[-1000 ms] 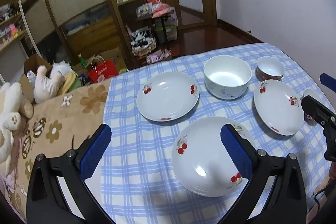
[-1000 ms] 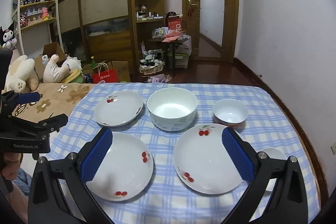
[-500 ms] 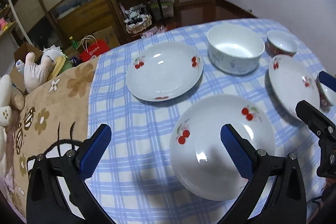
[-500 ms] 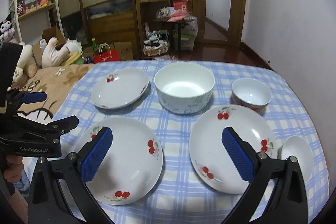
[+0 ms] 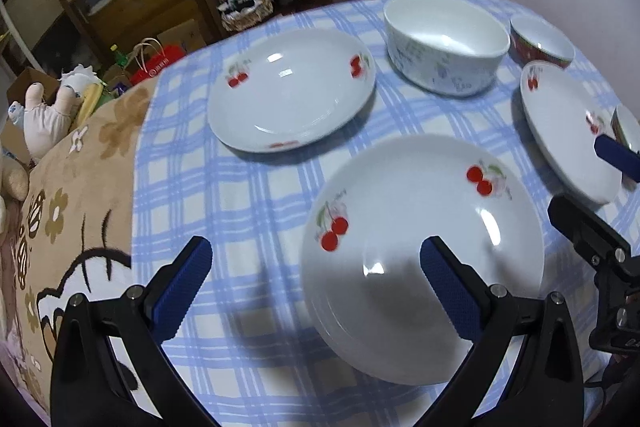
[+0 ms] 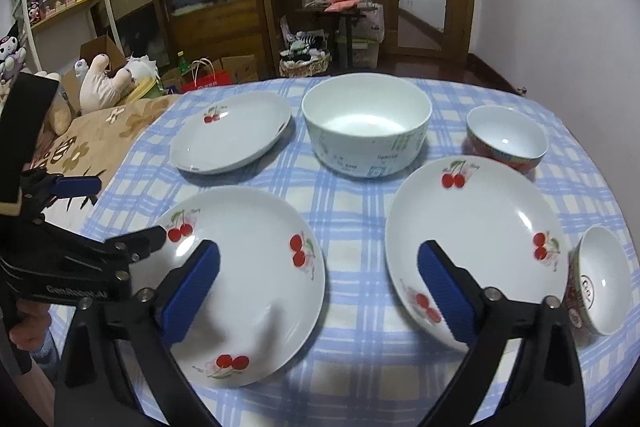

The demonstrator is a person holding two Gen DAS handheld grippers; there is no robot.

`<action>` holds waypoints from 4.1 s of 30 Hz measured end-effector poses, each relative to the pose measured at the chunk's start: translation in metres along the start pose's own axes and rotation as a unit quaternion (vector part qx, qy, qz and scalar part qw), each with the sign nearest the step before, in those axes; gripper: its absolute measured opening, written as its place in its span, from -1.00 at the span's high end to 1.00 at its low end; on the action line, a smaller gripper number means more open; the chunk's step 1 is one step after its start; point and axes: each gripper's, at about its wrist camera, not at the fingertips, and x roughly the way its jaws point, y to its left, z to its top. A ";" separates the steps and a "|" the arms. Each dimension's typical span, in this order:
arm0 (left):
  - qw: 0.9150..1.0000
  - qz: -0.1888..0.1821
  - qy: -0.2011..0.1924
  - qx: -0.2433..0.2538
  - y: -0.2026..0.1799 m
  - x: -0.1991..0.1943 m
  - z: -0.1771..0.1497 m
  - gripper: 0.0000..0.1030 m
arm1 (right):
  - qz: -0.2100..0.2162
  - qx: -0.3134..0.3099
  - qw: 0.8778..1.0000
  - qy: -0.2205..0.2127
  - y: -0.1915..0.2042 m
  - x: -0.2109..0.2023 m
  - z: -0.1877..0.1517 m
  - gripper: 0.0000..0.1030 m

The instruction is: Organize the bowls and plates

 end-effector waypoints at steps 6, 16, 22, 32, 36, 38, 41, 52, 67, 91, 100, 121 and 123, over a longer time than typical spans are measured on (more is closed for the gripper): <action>1.000 0.000 0.020 0.016 -0.009 0.010 -0.004 -0.98 | 0.005 0.000 1.000 0.016 0.003 0.009 -0.006 -0.86; 0.998 -0.006 0.064 -0.001 -0.003 0.028 -0.007 -0.98 | 0.012 0.005 0.999 0.037 0.003 0.024 -0.016 -0.82; 0.996 -0.004 0.085 -0.006 -0.003 0.038 -0.009 -0.98 | 0.019 0.004 0.998 0.052 0.004 0.033 -0.023 -0.55; 0.994 -0.011 0.105 -0.027 0.002 0.052 -0.011 -0.84 | 0.015 0.011 0.997 0.075 0.001 0.050 -0.034 0.07; 0.993 -0.025 0.109 -0.029 0.002 0.055 -0.012 -0.47 | 0.017 0.016 0.997 0.080 -0.001 0.054 -0.036 0.24; 0.992 -0.046 0.109 -0.039 0.002 0.053 -0.011 -0.08 | 0.017 0.018 0.996 0.085 -0.002 0.056 -0.038 0.44; 0.991 -0.059 0.105 -0.053 0.008 0.055 -0.012 0.17 | 0.026 0.027 0.996 0.084 -0.005 0.057 -0.040 0.60; 0.989 -0.068 0.093 -0.090 0.018 0.054 -0.011 0.45 | 0.041 0.036 0.995 0.084 -0.007 0.059 -0.041 0.67; 0.986 -0.081 0.092 -0.111 0.018 0.042 -0.020 0.51 | 0.041 0.045 0.994 0.088 -0.012 0.046 -0.044 0.70; 0.992 -0.086 0.054 -0.080 0.001 -0.024 -0.048 0.56 | 0.039 0.040 0.996 0.068 -0.013 -0.015 -0.052 0.70; 0.992 -0.076 0.064 -0.071 -0.004 -0.027 -0.053 0.57 | 0.031 0.029 0.996 0.073 -0.009 -0.027 -0.060 0.71; 0.990 -0.071 0.116 -0.048 -0.019 0.001 -0.060 0.58 | 0.026 0.045 0.993 0.110 -0.018 -0.008 -0.076 0.71; 0.989 -0.070 0.121 -0.047 -0.020 0.004 -0.060 0.58 | 0.025 0.045 0.992 0.112 -0.018 -0.006 -0.077 0.71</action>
